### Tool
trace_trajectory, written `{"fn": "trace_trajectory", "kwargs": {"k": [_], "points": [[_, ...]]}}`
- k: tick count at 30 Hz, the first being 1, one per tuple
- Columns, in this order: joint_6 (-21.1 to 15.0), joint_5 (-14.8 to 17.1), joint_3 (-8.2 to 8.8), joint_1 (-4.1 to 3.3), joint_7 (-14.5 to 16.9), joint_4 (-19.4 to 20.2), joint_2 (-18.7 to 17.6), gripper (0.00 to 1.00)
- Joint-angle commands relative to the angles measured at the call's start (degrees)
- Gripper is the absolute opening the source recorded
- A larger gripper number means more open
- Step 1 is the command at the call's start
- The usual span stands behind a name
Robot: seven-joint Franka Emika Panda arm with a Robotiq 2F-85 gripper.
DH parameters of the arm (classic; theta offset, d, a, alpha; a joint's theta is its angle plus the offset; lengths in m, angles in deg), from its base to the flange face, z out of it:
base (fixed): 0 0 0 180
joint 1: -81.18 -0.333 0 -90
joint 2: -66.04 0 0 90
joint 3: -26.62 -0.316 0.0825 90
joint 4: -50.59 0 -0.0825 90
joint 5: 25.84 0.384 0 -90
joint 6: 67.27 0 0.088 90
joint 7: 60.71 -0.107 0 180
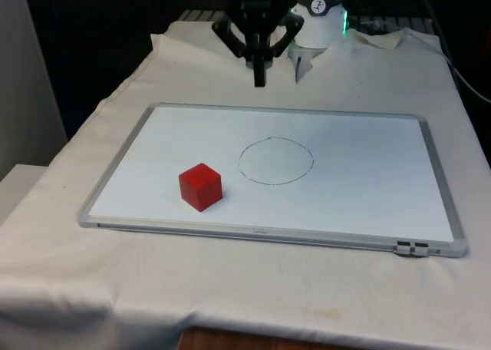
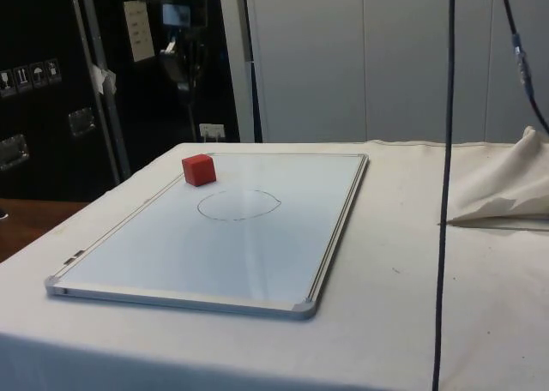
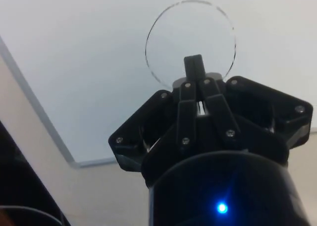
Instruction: Push the cube into the marked area.
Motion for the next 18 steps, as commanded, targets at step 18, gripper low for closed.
{"fn": "trace_trajectory", "kwargs": {"k": [18], "points": [[-5.33,6.53,1.66,1.43,4.76,-5.16,-8.19,0.0]]}}
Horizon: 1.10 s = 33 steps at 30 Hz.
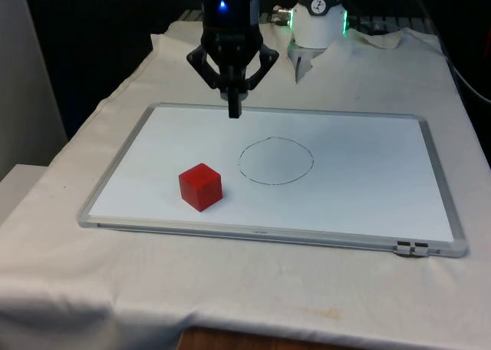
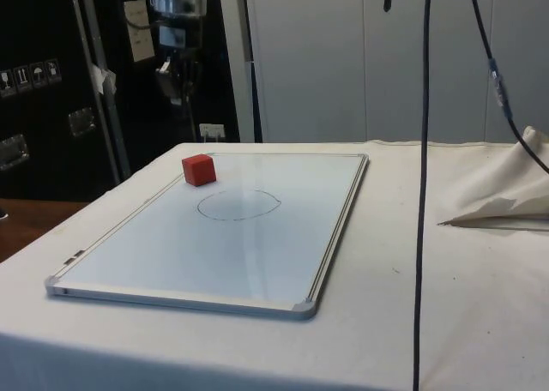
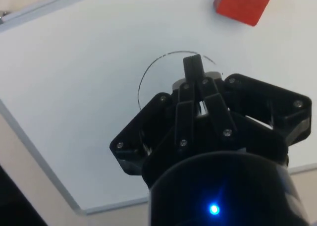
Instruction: Push the cube into the marked area.
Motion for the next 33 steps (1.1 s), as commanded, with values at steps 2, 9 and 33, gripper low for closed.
{"fn": "trace_trajectory", "kwargs": {"k": [2,9,33], "points": [[-2.12,0.57,-0.29,0.34,0.34,-0.34,-0.86,0.0],[-6.36,0.46,-0.11,0.11,-0.06,-0.46,-2.35,0.0],[-16.96,1.43,0.74,0.97,-1.03,-0.29,-8.54,0.0]]}}
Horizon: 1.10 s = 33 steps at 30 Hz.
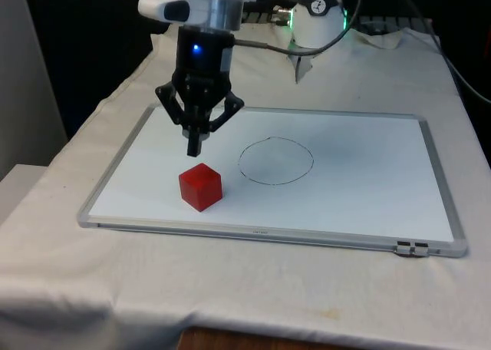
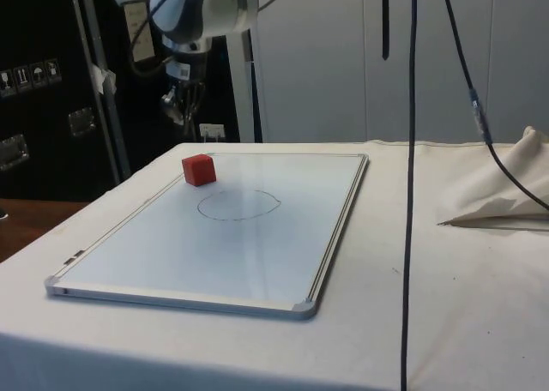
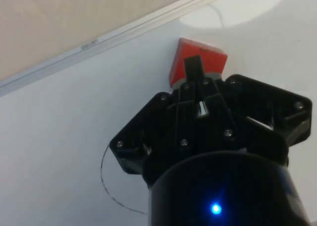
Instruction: Push the cube into the marked area.
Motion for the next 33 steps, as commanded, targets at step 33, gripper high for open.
{"fn": "trace_trajectory", "kwargs": {"k": [33], "points": [[-6.93,1.03,0.52,-0.11,-12.32,-0.57,-6.53,0.0]]}}
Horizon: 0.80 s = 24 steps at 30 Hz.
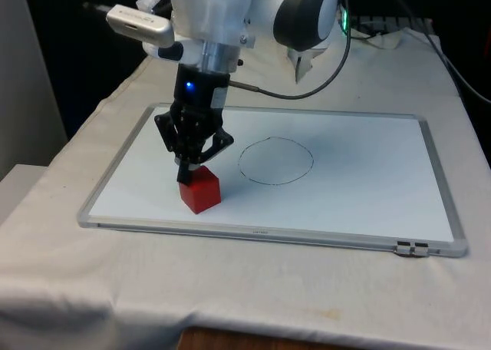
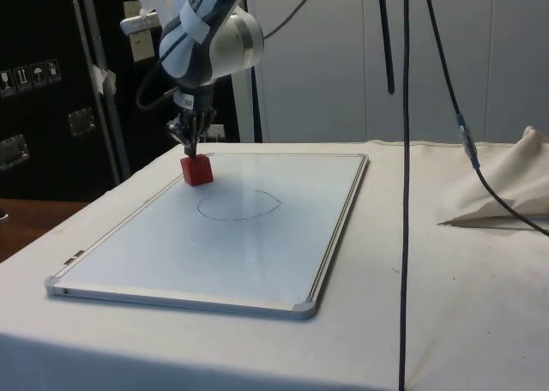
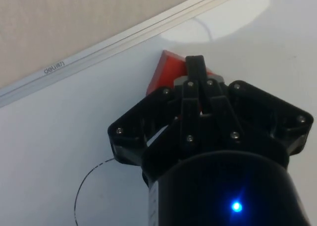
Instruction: Push the cube into the marked area.
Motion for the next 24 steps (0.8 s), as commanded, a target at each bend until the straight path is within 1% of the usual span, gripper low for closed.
{"fn": "trace_trajectory", "kwargs": {"k": [1,2,3,8,11,12,13,15,18,19,21,22,24], "points": [[0.4,-0.06,0.34,0.11,-0.34,-0.57,0.06,0.0],[0.0,0.0,0.11,0.0,-0.11,-0.11,0.0,0.0],[0.63,-0.11,0.52,0.11,-0.46,-0.92,0.11,0.0],[1.83,-0.11,1.43,0.17,-0.8,-2.69,-0.17,0.0],[2.69,-0.11,1.89,0.46,-1.03,-4.35,-0.4,0.0],[2.06,0.0,1.78,0.23,-0.69,-3.61,0.0,0.0],[2.52,-0.06,1.89,0.52,-1.09,-4.7,-0.74,0.0],[2.35,-0.06,2.06,0.63,-1.2,-5.21,-1.6,0.0],[1.72,-0.11,2.69,0.52,-1.95,-6.19,-3.09,0.0],[1.72,-0.11,2.69,0.52,-1.95,-6.19,-3.09,0.0],[1.26,-0.17,3.27,0.4,-2.69,-6.93,-4.24,0.0],[1.49,0.0,2.98,0.52,-2.29,-6.93,-4.01,0.0],[0.97,-0.11,3.61,0.29,-3.15,-7.33,-4.93,0.0]]}}
